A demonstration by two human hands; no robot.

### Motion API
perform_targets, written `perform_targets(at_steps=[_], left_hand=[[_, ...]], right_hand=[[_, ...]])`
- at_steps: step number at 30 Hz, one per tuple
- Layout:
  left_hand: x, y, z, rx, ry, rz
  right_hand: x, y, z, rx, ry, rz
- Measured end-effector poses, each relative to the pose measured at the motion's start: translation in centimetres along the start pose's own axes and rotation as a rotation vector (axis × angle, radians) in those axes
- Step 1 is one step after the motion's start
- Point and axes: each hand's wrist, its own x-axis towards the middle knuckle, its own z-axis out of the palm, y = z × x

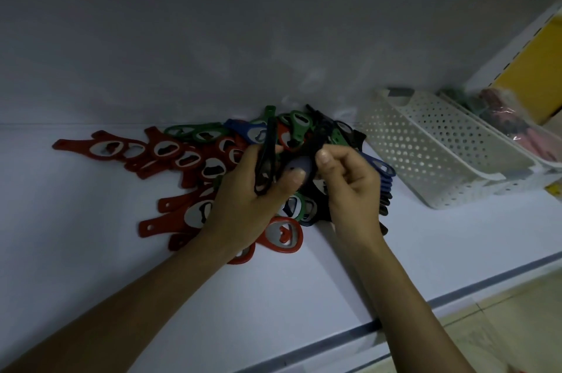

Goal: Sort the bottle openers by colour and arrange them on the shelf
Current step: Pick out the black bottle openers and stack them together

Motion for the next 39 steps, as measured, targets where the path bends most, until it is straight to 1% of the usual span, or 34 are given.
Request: perform_targets(at_steps=[2,3,6,8,10,11,14,16,19,21,24,27,30,33,34,35,37,39], left_hand=[[-0.1,-0.1,0.1,0.082,-0.046,0.025],[-0.2,-0.2,0.1,0.123,-0.053,0.027],[-0.2,-0.6,0.1,0.2,-0.027,-0.004],[-0.1,-0.8,0.1,0.181,-0.002,-0.045],[0.1,-0.8,-0.1,0.161,0.022,-0.084],[0.2,-0.8,-0.3,0.162,0.032,-0.093],[0.4,-0.9,-0.5,0.165,0.046,-0.096],[0.3,-0.8,-0.3,0.135,0.046,-0.084],[0.2,-0.9,-0.1,0.108,0.063,-0.065],[0.2,-1.0,-0.2,0.081,0.074,-0.074],[0.3,-1.2,-0.3,0.047,0.086,-0.095],[0.4,-1.3,-0.4,0.024,0.102,-0.096],[0.3,-1.2,-0.4,0.025,0.101,-0.091],[0.4,-1.0,-0.5,0.035,0.1,-0.099],[0.5,-0.8,-0.5,0.028,0.1,-0.106],[0.5,-0.5,-0.5,0.017,0.101,-0.106],[0.5,0.0,-0.4,0.042,0.092,-0.056],[0.2,0.7,0.0,0.056,0.039,-0.015]], right_hand=[[-0.2,0.1,0.4,-0.109,-0.105,-0.048],[-0.2,0.2,0.5,-0.168,-0.112,-0.069],[-0.5,0.5,-0.1,-0.266,0.015,-0.061],[-0.8,0.8,-1.4,-0.438,0.051,-0.097],[-1.1,1.2,-2.6,-0.667,-0.025,-0.121],[-1.1,1.2,-2.9,-0.739,-0.083,-0.099],[-1.0,0.8,-3.4,-0.844,-0.266,-0.009],[-0.9,0.5,-3.5,-0.888,-0.346,-0.004],[-0.8,0.5,-3.5,-0.868,-0.333,0.003],[-0.9,0.6,-3.4,-0.784,-0.258,0.027],[-0.9,0.8,-3.2,-0.596,-0.138,0.066],[-1.0,0.9,-3.0,-0.507,-0.034,0.021],[-0.9,0.7,-2.7,-0.537,0.093,-0.099],[-0.9,0.4,-2.4,-0.413,0.268,-0.171],[-1.0,0.3,-2.2,-0.408,0.303,-0.223],[-1.1,0.2,-2.0,-0.445,0.311,-0.305],[-1.4,0.2,-1.1,-0.525,0.272,-0.482],[-1.7,0.3,0.0,-0.593,0.161,-0.631]])
